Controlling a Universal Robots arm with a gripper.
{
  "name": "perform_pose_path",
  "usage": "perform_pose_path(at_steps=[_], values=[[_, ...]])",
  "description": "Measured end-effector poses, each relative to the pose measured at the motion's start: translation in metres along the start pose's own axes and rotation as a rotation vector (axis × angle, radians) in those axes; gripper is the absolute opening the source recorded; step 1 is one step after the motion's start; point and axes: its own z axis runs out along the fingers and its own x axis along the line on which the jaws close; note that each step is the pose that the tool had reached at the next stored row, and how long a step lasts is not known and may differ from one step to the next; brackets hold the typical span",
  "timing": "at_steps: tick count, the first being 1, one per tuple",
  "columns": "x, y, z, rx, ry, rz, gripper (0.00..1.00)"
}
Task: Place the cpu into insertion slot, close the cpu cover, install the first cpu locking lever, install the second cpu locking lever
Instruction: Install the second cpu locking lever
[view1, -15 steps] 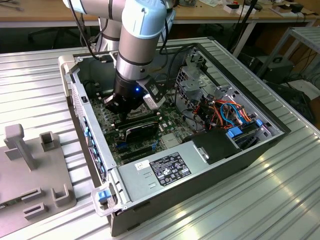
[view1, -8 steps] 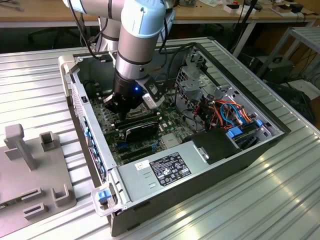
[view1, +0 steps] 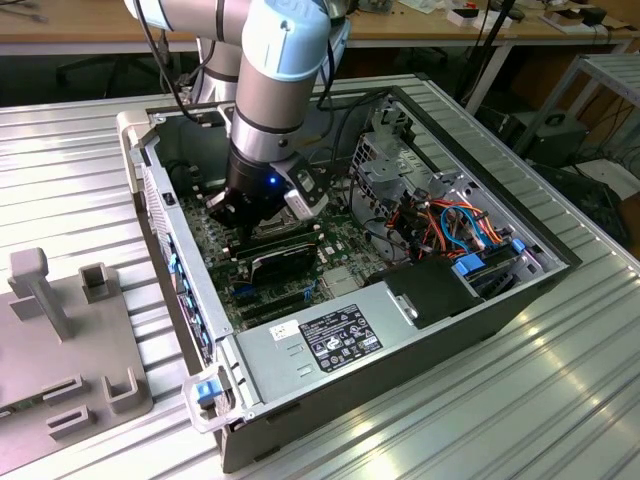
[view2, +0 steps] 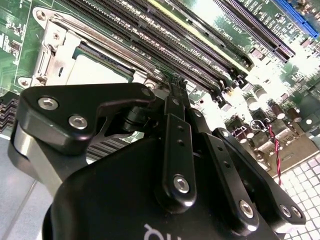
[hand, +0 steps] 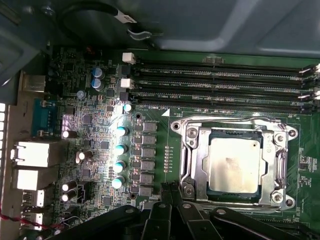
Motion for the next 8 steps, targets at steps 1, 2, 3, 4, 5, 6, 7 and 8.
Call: perform_pose_path(at_steps=[1,2,3,4,5,6,7,8], values=[[0.0001,-0.0008,-0.0001,0.0,-0.0001,0.0,0.11],[0.0001,-0.0025,-0.0001,-0.0004,-0.0001,0.0,0.11],[0.0001,-0.0033,0.0,-0.001,-0.0004,0.0,0.11],[0.0001,-0.0034,0.0,-0.0006,-0.0004,0.0,0.11],[0.0002,-0.0034,-0.0002,-0.0003,-0.0003,0.0,0.11],[0.0003,-0.0035,-0.001,-0.0003,-0.0004,0.0,0.11],[0.0003,-0.0035,-0.002,-0.0001,-0.0005,0.0,0.11],[0.0004,-0.0034,-0.004,0.0004,-0.0004,0.0,0.11]])
